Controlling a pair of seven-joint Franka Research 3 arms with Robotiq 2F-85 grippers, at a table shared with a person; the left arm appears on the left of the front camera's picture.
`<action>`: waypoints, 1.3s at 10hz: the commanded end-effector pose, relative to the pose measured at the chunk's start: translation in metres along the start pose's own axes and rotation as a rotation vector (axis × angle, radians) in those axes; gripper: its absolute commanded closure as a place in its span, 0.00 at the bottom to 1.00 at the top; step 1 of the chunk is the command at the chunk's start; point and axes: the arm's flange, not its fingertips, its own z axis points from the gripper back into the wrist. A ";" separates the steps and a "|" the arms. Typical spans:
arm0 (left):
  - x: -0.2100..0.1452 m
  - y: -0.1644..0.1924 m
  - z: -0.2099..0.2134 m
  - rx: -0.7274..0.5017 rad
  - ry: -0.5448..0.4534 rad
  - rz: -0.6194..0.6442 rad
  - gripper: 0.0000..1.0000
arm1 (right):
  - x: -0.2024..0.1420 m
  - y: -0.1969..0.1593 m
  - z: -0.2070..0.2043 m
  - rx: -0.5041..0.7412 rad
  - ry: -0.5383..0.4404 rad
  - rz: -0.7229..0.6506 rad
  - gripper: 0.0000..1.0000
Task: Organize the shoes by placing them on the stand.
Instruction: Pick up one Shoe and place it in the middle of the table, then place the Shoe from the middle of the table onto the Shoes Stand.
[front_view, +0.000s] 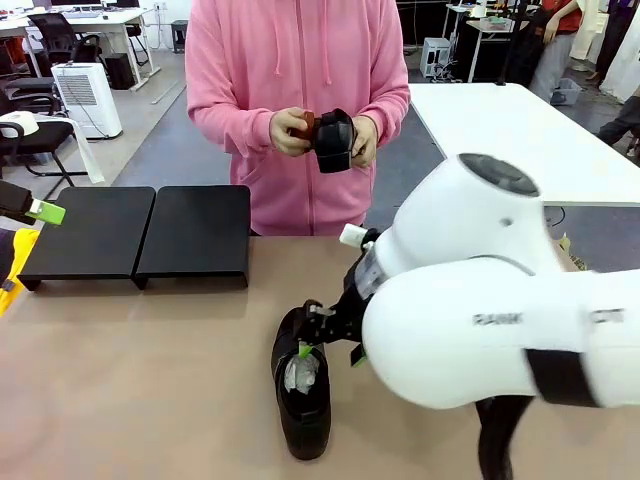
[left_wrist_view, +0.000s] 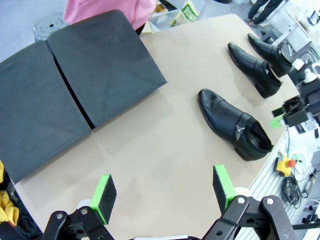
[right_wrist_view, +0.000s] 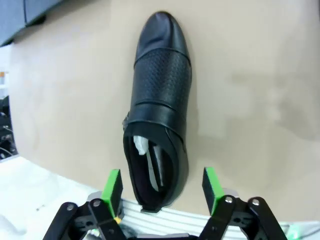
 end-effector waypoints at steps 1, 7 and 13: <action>0.001 0.002 0.000 -0.020 -0.015 -0.011 0.00 | -0.004 -0.032 0.022 -0.042 0.081 0.079 0.00; 0.001 0.002 0.000 -0.020 -0.015 -0.011 0.00 | 0.000 0.000 0.000 0.000 0.000 0.000 0.00; -0.007 -0.083 -0.049 -0.017 0.005 -0.030 0.00 | 0.017 -0.048 0.063 -0.063 -0.132 -0.125 0.00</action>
